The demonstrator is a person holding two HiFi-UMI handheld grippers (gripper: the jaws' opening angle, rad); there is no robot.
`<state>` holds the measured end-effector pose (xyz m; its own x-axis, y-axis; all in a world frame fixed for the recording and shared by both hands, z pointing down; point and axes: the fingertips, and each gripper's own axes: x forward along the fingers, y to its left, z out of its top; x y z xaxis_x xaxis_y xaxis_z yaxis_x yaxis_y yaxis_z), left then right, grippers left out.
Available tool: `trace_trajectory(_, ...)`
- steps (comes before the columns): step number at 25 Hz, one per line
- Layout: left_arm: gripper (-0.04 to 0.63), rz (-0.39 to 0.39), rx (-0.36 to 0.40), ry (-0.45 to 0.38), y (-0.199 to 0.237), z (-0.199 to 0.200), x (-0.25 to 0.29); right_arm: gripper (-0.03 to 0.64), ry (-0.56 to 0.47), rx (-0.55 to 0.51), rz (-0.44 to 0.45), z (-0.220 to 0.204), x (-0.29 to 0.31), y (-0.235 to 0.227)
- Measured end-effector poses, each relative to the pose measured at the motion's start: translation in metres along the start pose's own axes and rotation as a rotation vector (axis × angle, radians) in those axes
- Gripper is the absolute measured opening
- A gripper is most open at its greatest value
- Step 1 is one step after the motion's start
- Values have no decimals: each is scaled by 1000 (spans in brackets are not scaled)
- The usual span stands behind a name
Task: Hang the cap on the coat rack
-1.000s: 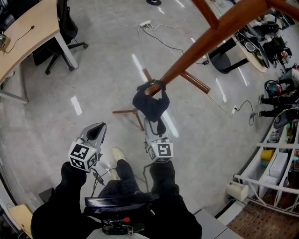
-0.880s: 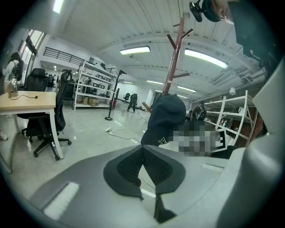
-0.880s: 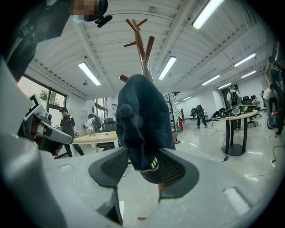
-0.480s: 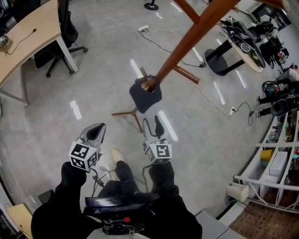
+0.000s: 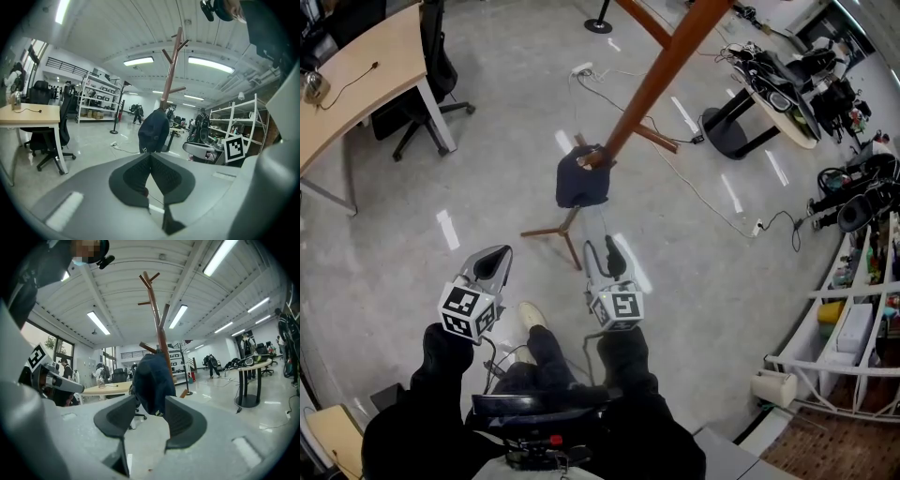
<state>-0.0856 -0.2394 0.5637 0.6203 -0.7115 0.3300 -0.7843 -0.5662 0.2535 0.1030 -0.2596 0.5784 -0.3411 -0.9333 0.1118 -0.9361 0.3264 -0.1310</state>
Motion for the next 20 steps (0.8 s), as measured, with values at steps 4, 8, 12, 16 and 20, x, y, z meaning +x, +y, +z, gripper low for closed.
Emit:
trace_trajectory(4, 3, -2, 10, -18, -5, 4, -10, 178, -5, -3, 11, 6, -10, 10)
trace_trajectory(8, 3, 2, 21, -39, -12, 10, -19, 149, -17, 17, 35, 16, -24, 26)
trace_trajectory(12, 3, 6, 27, -76, -21, 25, -28, 106, -24, 2, 43, 28, -36, 35)
trace_trajectory(16, 3, 18, 36, -100, -25, 34, -44, 89, -23, -10, 46, 36, -46, 44)
trace_trajectory(20, 3, 32, 37, -114, -27, 39, -64, 57, -27, -7, 49, 47, -58, 57)
